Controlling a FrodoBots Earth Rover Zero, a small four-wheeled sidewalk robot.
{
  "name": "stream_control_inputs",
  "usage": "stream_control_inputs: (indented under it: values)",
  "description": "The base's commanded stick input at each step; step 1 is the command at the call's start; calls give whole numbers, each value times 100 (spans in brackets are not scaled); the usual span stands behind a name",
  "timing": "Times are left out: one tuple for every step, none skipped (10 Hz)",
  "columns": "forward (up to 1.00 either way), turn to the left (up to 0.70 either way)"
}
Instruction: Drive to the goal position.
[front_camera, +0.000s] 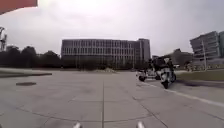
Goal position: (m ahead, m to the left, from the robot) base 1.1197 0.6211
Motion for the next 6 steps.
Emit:
stream_control_inputs:
  values:
    - [45,0]
    - [45,0]
    - [45,0]
    - [45,0]
    - [45,0]
    - [45,0]
